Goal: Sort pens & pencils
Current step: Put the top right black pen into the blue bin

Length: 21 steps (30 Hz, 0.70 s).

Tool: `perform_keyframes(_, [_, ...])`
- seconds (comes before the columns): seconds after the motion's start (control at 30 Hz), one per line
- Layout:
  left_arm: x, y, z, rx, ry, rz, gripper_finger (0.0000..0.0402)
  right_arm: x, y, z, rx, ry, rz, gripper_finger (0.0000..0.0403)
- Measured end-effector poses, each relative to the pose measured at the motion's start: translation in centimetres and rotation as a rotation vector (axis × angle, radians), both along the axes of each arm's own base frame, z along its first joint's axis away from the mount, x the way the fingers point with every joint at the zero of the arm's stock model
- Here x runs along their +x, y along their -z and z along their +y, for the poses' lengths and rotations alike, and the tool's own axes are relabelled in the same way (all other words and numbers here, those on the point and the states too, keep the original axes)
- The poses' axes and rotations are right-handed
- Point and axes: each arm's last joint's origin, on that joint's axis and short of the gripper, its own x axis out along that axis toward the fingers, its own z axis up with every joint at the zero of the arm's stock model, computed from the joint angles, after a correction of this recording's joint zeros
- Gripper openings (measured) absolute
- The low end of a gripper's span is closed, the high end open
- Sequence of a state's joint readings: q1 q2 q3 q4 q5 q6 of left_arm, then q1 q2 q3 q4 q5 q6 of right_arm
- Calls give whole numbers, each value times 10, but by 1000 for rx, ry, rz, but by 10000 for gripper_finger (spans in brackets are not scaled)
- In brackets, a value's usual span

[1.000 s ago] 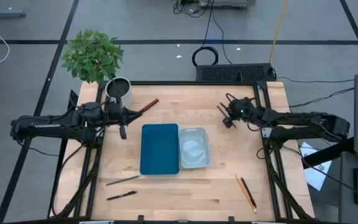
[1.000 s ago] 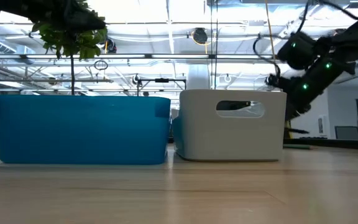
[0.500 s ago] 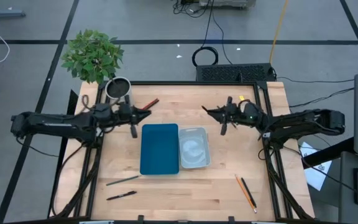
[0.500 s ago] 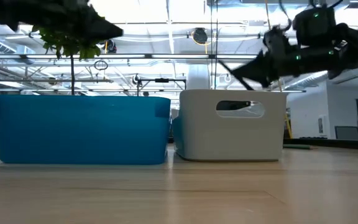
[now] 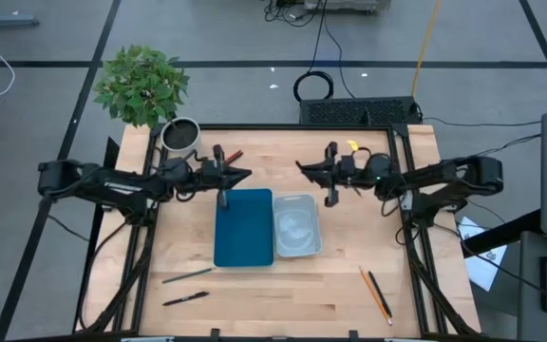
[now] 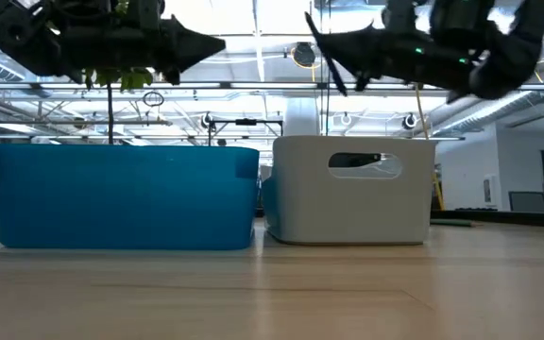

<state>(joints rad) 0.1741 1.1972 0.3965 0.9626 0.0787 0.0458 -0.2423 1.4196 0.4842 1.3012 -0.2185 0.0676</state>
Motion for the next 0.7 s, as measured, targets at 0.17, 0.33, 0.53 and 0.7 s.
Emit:
perform_keyframes(0.17, [3, -1, -2, -28, 117, -19, 2, 30, 0, 2, -13, -74, 8, 16])
perform_keyframes(0.33, [4, 0, -9, -30, 143, -9, 1, 36, 4, 5, -11, -88, 18, 16])
perform_keyframes(0.53, [4, 0, -10, -32, 133, -12, 1, 35, 1, 9, -17, -109, 3, 16])
perform_keyframes(0.7, [4, 0, -9, -33, 118, -13, 1, 35, 2, 12, -13, -136, 11, 16])
